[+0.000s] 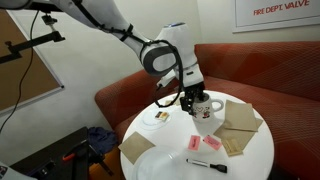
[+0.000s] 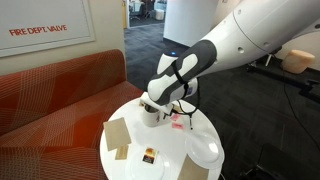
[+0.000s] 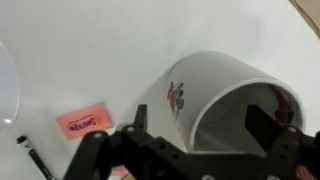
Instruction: Slide the mug backwards
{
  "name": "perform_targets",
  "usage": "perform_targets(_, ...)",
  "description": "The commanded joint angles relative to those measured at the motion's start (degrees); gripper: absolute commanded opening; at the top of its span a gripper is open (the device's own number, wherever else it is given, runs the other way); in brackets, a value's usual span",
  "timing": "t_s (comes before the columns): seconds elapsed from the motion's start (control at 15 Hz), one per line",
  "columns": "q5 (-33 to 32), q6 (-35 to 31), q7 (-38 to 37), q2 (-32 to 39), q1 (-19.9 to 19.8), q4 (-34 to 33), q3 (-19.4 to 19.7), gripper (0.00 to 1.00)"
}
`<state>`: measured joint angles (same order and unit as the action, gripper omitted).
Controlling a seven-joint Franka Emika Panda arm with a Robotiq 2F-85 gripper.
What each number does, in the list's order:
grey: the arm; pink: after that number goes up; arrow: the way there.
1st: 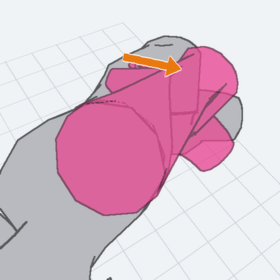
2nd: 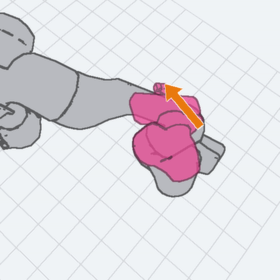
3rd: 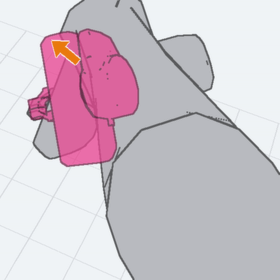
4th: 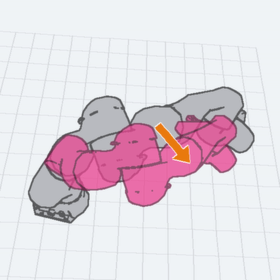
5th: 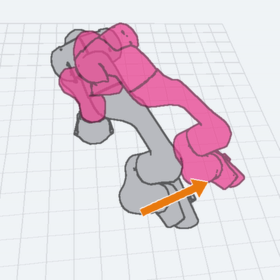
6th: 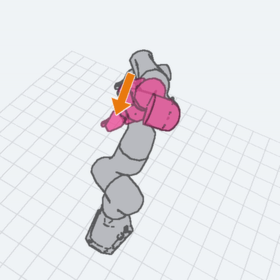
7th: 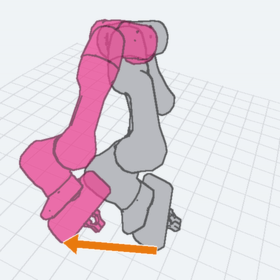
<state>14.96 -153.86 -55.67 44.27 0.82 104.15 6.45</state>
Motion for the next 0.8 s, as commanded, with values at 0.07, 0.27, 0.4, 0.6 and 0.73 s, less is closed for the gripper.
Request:
perform_targets(0.07, -0.4, -1.6, -3.7, -1.5, 2.6, 1.3, 3.8, 1.00)
perform_targets(0.27, -0.8, -0.3, -3.7, -1.1, 2.9, 0.6, 4.7, 1.00)
perform_targets(0.4, -1.1, 0.2, -3.5, -1.0, 2.9, 0.4, 4.6, 1.00)
perform_targets(0.6, -0.8, 1.4, -2.5, -1.4, 2.5, 0.6, 3.7, 1.00)
perform_targets(0.73, -0.8, 2.5, -2.7, -1.7, 2.6, 0.8, 3.6, 0.85)
